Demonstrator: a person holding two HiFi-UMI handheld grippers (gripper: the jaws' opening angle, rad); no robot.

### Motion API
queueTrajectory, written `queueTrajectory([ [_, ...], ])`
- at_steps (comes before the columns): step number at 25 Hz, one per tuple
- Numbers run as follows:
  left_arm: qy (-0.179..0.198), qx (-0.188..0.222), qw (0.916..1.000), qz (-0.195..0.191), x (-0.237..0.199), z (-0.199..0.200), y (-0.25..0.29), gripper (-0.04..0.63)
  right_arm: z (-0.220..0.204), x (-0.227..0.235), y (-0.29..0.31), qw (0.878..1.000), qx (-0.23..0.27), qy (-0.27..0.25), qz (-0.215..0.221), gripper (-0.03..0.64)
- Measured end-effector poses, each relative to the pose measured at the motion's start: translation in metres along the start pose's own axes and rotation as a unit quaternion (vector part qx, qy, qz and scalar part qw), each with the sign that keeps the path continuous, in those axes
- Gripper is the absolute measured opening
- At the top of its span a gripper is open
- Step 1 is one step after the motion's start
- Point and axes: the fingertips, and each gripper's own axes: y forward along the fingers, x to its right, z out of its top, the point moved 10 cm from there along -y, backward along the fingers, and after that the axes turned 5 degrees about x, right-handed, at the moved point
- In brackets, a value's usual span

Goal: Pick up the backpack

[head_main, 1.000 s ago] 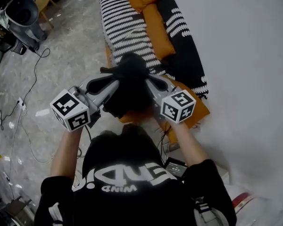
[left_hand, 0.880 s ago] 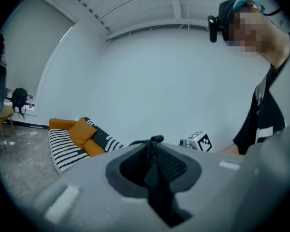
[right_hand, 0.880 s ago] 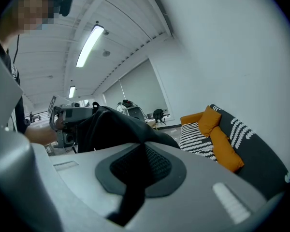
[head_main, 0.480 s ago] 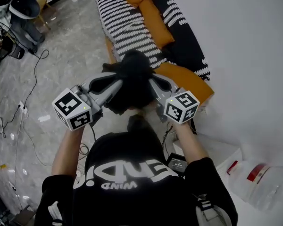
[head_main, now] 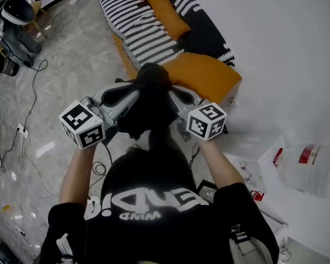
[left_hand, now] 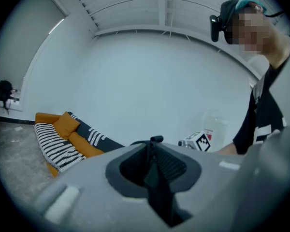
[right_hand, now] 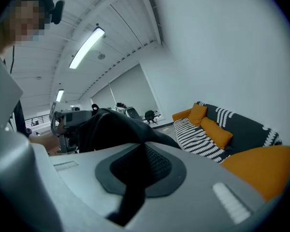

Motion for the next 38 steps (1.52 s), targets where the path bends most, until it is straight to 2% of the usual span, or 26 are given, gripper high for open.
queueTrajectory([
  [7,-0.021,0.0,0.9998,-0.001,0.041,-0.016,-0.02,0.058,-0.019,-0.027,-0.032,1.0,-0.021,0.007,0.01,0.012],
  [12,-0.027,-0.001,0.9996,0.005,0.063,-0.034,-0.023,0.057,-0.032,-0.029,-0.048,0.999,-0.03,0.008,0.023,0.012],
  [18,-0.026,-0.003,0.9996,0.005,0.079,-0.045,-0.013,0.057,-0.039,-0.019,-0.063,0.999,-0.013,0.014,0.034,0.012],
  [38,-0.03,-0.006,0.9995,0.006,0.086,-0.041,-0.005,0.057,-0.033,-0.02,-0.07,0.999,-0.025,0.016,0.032,0.014],
])
